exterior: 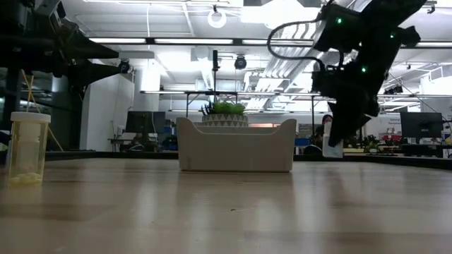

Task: Pick and place pill bottles into a basket
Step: Put the transparent pill bottle into the gray bin

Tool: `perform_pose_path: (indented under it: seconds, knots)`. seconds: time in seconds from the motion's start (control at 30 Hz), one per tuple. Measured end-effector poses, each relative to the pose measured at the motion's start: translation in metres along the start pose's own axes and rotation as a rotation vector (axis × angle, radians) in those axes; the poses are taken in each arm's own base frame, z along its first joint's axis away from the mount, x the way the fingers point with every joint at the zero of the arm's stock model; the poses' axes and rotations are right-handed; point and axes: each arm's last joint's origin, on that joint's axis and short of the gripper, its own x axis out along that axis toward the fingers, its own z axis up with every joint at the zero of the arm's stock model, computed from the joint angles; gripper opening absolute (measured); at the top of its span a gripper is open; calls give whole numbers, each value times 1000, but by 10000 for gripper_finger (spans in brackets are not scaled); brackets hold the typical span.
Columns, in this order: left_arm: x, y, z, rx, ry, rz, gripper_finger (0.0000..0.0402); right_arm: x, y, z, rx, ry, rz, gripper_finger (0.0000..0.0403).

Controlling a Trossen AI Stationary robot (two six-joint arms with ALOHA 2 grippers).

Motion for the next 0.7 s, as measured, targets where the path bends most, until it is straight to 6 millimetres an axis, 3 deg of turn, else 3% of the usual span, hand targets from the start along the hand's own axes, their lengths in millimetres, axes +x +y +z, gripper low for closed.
perform_pose_path:
  seconds: [0.27,0.4,0.7]
  knots:
    - [0,0,0,0,-1,0,200,-35,7,35,114,-402,220,139]
    - [0,0,0,0,-1,0,200,-43,16,51,92,-588,297,140]
    - [0,0,0,0,-1,0,200,-18,32,58,-31,-501,299,140]
